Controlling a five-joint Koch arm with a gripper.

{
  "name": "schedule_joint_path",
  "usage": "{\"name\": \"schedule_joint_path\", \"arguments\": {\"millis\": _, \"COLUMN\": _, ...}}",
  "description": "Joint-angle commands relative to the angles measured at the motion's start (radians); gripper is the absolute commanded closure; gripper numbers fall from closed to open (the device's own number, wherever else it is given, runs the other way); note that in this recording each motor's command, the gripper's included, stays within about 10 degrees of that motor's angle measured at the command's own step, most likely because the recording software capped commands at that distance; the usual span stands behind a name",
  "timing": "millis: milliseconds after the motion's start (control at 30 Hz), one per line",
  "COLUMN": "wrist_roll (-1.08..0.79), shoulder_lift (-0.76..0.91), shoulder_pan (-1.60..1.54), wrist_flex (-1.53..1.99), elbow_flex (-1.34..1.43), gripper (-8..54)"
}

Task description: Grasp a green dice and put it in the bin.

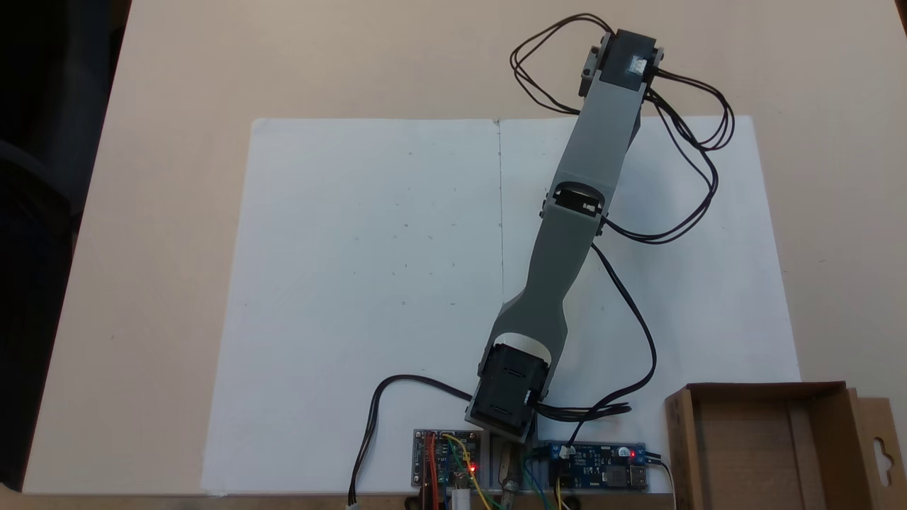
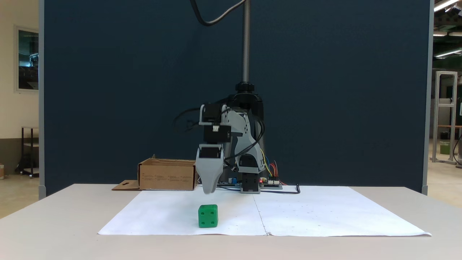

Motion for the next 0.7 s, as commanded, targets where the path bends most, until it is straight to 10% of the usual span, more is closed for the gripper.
{"name": "schedule_joint_path", "arguments": {"millis": 0, "wrist_roll": -0.104, "shoulder_lift": 0.014, "shoulder_pan": 0.017, "wrist_flex": 0.106, "elbow_flex": -0.063, "gripper": 1.2}}
{"name": "schedule_joint_path", "arguments": {"millis": 667, "wrist_roll": -0.101, "shoulder_lift": -0.06, "shoulder_pan": 0.003, "wrist_flex": -0.031, "elbow_flex": -0.063, "gripper": 1.7}}
